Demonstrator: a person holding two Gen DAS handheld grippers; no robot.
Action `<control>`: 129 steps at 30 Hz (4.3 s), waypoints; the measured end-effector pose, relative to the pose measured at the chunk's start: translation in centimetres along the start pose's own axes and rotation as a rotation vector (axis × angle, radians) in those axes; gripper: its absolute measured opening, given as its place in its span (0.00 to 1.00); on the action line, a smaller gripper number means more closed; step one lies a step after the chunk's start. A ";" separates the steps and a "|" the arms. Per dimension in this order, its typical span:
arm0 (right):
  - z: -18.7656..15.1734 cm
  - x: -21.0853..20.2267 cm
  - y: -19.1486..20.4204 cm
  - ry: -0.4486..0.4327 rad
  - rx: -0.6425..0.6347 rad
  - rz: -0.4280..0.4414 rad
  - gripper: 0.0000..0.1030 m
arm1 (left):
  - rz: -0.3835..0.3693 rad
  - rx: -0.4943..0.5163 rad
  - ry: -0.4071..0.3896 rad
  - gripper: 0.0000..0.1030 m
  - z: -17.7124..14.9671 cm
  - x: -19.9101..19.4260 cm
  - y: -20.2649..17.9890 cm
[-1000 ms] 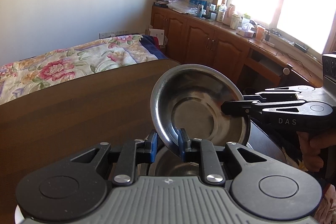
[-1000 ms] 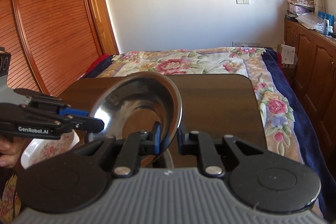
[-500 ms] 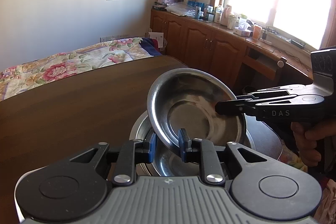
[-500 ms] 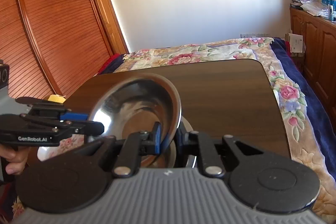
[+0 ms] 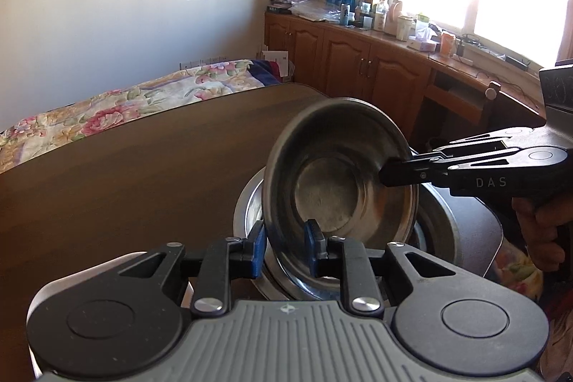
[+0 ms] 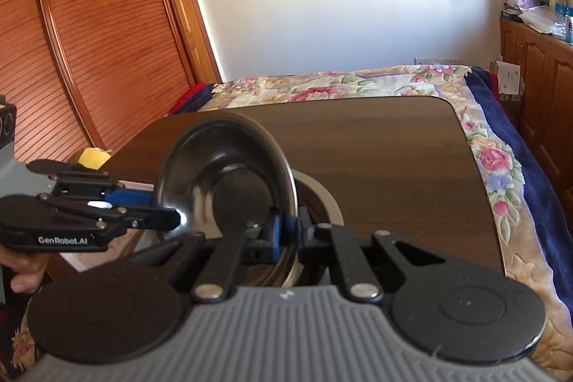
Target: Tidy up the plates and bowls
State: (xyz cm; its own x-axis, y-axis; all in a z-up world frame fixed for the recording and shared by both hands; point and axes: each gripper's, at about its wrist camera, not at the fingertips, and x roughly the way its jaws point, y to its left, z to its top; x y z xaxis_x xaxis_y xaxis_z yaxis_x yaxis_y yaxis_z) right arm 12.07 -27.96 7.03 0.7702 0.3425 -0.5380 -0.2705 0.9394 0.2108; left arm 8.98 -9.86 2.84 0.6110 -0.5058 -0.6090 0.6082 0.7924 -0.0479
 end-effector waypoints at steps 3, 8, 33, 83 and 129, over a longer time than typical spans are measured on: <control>-0.2 0.4 0.1 0.010 -0.015 -0.012 0.09 | 0.012 0.013 -0.002 0.23 0.0 0.1 -0.2; 0.0 0.6 0.5 0.012 -0.055 -0.036 0.09 | 0.021 0.020 -0.010 0.23 0.0 0.1 -0.1; 0.0 0.9 1.8 0.021 -0.162 -0.104 0.18 | 0.034 -0.021 -0.048 0.37 -0.6 -0.5 0.7; -4.2 0.6 0.3 -0.205 -0.014 -0.145 0.59 | 0.049 -0.154 -0.142 0.57 -4.4 -0.1 0.1; -4.0 -1.0 2.1 -0.301 0.025 -0.135 0.31 | 0.084 -0.150 -0.240 0.35 -4.7 -3.8 1.2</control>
State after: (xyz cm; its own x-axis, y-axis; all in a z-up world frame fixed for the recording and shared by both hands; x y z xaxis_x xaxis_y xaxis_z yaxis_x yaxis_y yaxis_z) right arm 8.42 -26.24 4.71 0.9352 0.1914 -0.2980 -0.1434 0.9739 0.1757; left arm 4.98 -5.40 1.40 0.7693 -0.4881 -0.4123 0.4795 0.8675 -0.1325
